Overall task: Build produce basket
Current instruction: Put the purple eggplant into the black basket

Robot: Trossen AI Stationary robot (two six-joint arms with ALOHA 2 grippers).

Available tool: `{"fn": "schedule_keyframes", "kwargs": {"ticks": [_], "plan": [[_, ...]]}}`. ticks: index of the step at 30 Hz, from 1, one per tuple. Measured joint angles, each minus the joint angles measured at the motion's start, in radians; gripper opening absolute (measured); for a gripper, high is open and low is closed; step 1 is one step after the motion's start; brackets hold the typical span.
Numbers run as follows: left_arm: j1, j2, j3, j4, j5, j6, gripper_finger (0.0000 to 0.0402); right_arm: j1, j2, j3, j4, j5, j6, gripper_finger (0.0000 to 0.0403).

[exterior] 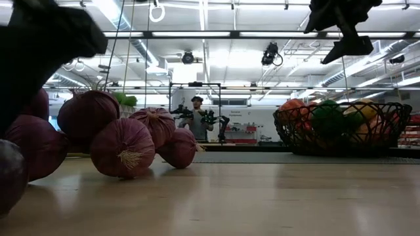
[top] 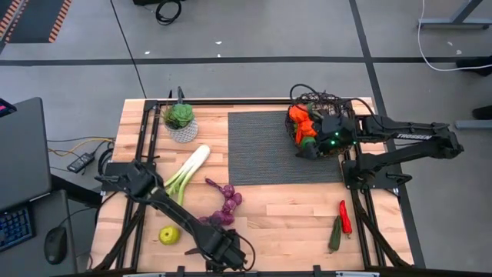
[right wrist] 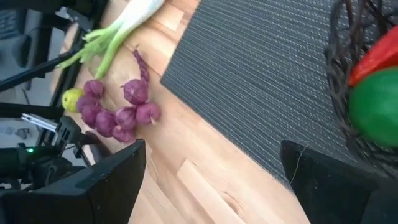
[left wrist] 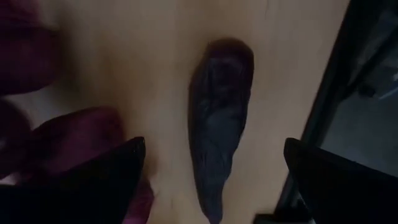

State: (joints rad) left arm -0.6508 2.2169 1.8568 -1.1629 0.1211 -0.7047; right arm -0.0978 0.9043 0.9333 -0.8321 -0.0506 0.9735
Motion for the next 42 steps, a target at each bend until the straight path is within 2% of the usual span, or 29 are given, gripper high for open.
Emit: {"fn": "schedule_keyframes", "kwargs": {"ticks": [5, 9, 17, 21, 23, 33, 37, 42], "plan": [[-0.016, 0.036, 0.000, 0.009, 0.003, 0.018, 0.0382, 0.024, 0.000, 0.000, -0.001, 0.007, 0.004, 0.0367], [-0.021, 0.049, 0.000, 0.045, 0.003, 0.018, 0.0349, 0.031, 0.000, 0.000, -0.001, 0.009, 0.013, 0.0366], [0.001, 0.063, 0.000, 0.055, 0.002, 0.015, 0.0223, 0.032, 0.000, 0.000, 0.001, 0.029, 0.030, 0.0366], [0.041, 0.053, 0.002, 0.035, 0.011, 0.003, 0.0143, 0.032, 0.000, 0.000, 0.003, -0.004, 0.030, 0.0366], [0.062, 0.029, 0.003, 0.037, 0.020, -0.018, 0.0115, 0.032, 0.000, 0.000, 0.008, -0.020, 0.030, 0.0366], [0.170, -0.149, 0.004, 0.051, -0.019, -0.111, 0.0114, 0.032, -0.024, 0.000, 0.035, -0.123, 0.030, 0.0366], [0.216, -0.259, 0.004, 0.058, -0.132, -0.171, 0.0121, 0.035, -0.047, 0.000, 0.083, -0.165, 0.029, 0.0366], [0.280, -0.405, 0.005, 0.116, -0.318, -0.247, 0.0122, 0.049, -0.079, 0.000, 0.223, -0.141, -0.044, 0.0366]]}}
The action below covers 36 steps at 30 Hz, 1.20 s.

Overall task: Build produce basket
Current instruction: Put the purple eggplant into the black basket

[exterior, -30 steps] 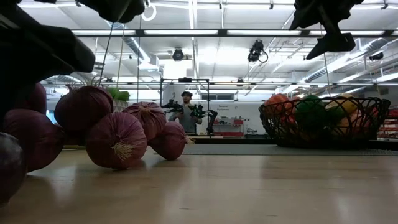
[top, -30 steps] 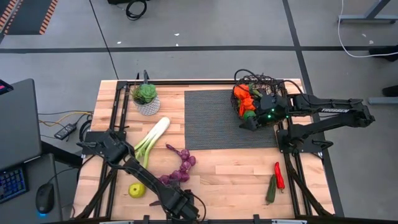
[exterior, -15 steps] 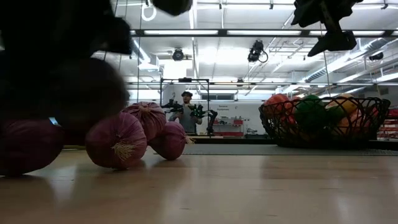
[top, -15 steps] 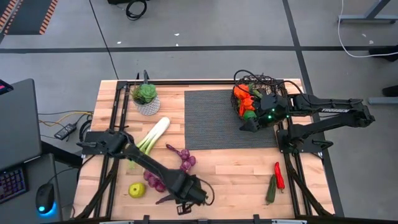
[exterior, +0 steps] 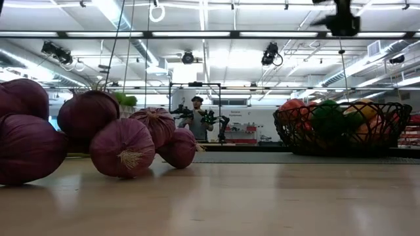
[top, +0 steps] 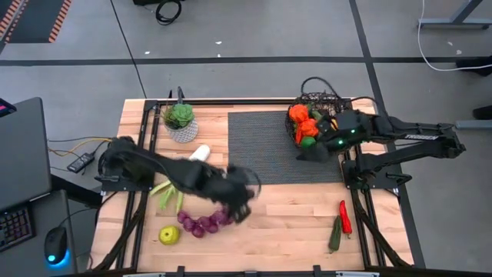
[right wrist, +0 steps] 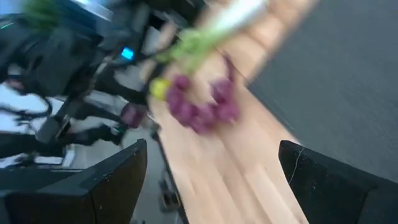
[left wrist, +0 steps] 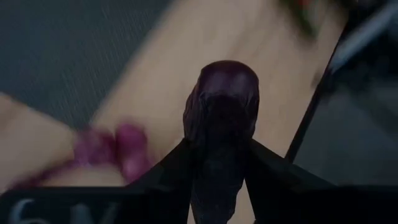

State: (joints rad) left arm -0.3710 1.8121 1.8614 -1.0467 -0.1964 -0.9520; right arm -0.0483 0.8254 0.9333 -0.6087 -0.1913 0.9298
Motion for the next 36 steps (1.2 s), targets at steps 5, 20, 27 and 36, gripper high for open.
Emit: {"fn": "schedule_keyframes", "kwargs": {"ticks": [5, 20, 27, 36], "plan": [[0.065, -0.105, 0.002, 0.121, -0.188, -0.050, 0.0122, 0.019, 0.005, 0.000, 0.269, 0.033, -0.081, 0.0366], [0.297, -0.144, 0.001, 0.385, -0.272, -0.072, 0.0124, 0.047, 0.161, 0.000, 0.519, 0.089, -0.116, 0.0348], [0.331, -0.143, 0.001, 0.431, -0.272, -0.115, 0.0125, 0.012, 0.233, 0.000, 0.636, 0.116, -0.189, 0.0348], [0.328, -0.142, 0.001, 0.461, -0.271, -0.137, 0.0126, -0.016, 0.284, 0.000, 0.684, 0.104, -0.192, 0.0345]]}}
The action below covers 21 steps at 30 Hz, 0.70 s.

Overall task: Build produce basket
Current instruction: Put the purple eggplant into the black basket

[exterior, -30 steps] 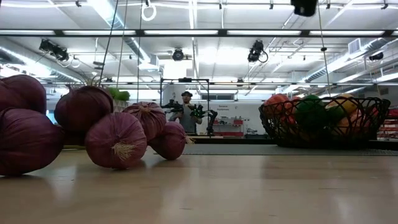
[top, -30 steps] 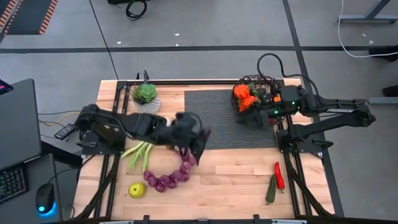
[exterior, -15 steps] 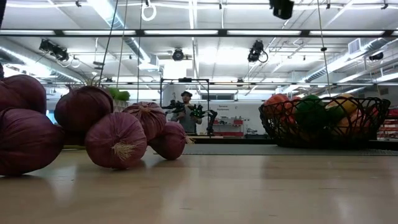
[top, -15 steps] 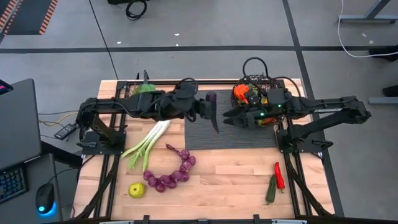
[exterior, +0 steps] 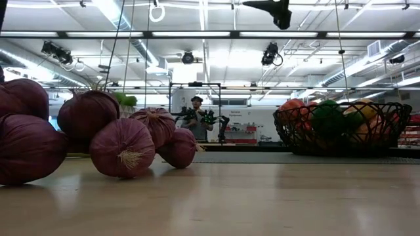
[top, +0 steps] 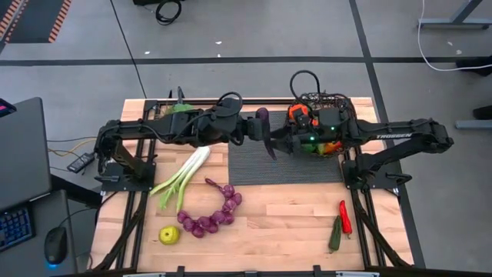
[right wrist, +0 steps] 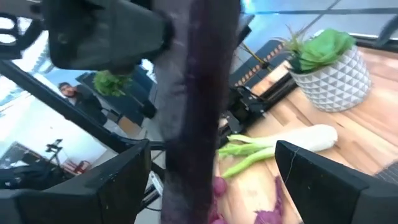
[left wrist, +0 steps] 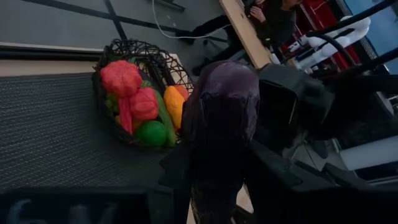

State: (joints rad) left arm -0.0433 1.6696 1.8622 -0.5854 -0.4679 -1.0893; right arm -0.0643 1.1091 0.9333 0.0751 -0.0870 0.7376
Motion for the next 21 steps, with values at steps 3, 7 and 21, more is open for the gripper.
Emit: {"fn": "schedule_keyframes", "kwargs": {"ticks": [3, 7, 21], "plan": [[0.000, 0.000, 0.000, -0.001, 0.000, -0.007, 0.0126, 0.000, 0.003, 0.000, 0.022, -0.011, 0.003, 0.0323], [0.000, 0.000, 0.000, -0.001, 0.001, -0.007, 0.0126, 0.000, 0.003, 0.000, 0.026, -0.011, 0.003, 0.0252], [-0.013, 0.002, -0.001, -0.003, 0.004, 0.000, 0.0164, 0.000, 0.003, 0.000, 0.032, -0.045, 0.003, 0.0064]]}}
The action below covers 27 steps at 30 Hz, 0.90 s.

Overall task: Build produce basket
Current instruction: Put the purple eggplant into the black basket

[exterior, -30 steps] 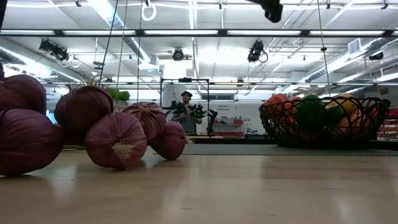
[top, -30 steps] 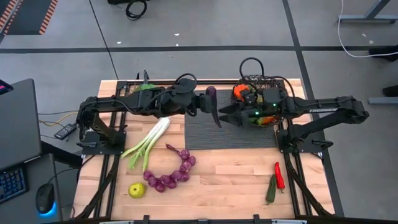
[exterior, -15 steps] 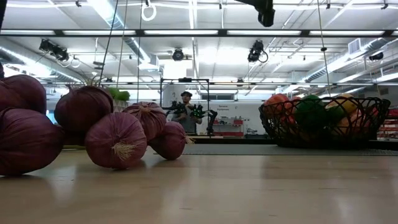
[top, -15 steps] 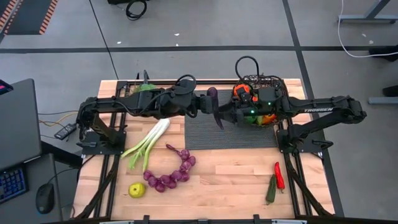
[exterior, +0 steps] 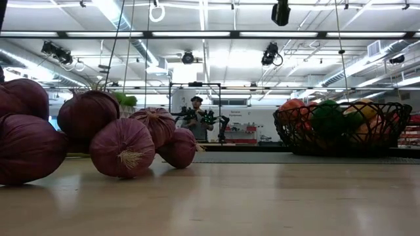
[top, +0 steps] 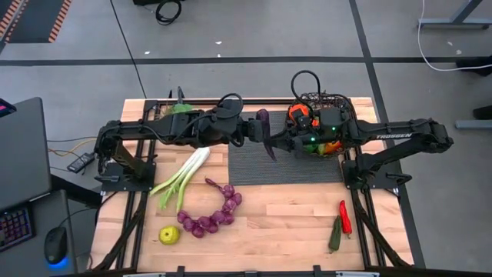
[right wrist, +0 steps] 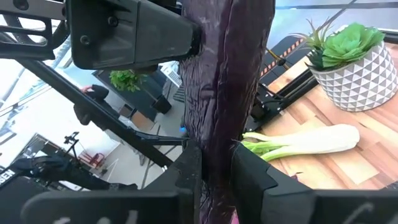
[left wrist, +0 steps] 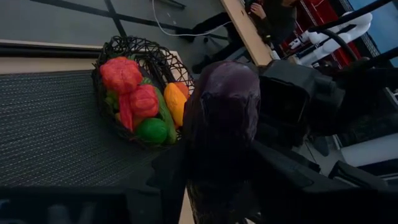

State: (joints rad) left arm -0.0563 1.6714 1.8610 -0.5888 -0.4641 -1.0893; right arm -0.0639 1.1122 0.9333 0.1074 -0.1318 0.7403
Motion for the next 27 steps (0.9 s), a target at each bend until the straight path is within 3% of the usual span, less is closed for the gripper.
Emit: {"fn": "schedule_keyframes", "kwargs": {"ticks": [13, 19, 27], "plan": [[0.025, -0.043, 0.000, -0.042, 0.043, 0.105, 0.0282, -0.007, -0.001, 0.000, -0.006, 0.026, 0.012, 0.0068], [0.044, -0.119, 0.000, -0.138, 0.113, 0.180, 0.0299, -0.050, -0.020, 0.000, -0.215, 0.163, 0.097, 0.0070], [0.006, -0.175, 0.001, -0.369, 0.122, 0.138, 0.0294, -0.157, -0.068, 0.000, -0.569, 0.365, 0.251, 0.0073]]}}
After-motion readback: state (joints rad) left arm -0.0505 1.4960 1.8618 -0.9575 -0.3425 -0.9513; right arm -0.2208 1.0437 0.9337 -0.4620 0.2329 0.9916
